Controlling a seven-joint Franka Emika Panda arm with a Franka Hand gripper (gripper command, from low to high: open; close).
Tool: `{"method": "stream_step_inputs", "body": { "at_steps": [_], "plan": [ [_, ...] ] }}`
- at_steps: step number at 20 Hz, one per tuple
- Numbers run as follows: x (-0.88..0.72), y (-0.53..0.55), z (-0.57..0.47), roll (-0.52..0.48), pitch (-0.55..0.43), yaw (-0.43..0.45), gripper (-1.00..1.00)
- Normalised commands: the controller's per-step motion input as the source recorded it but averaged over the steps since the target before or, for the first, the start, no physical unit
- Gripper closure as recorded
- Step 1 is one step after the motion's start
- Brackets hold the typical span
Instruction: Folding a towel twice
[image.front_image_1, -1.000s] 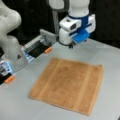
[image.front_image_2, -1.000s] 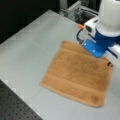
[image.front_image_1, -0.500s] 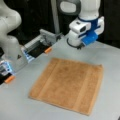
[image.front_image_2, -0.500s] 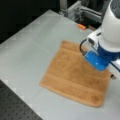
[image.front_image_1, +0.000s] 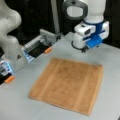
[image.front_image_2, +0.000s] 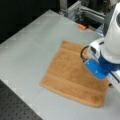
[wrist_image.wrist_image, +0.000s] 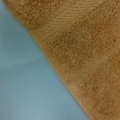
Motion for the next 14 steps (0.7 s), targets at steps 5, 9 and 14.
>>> {"method": "stream_step_inputs", "body": {
  "at_steps": [5, 9, 14],
  "plan": [
    [0.38, 0.34, -0.16, -0.34, 0.031, -0.076, -1.0],
    [0.38, 0.29, 0.0, -0.29, -0.012, -0.062, -1.0],
    [0.44, 0.28, -0.02, -0.251, -0.046, -0.057, -1.0]
  ]
}}
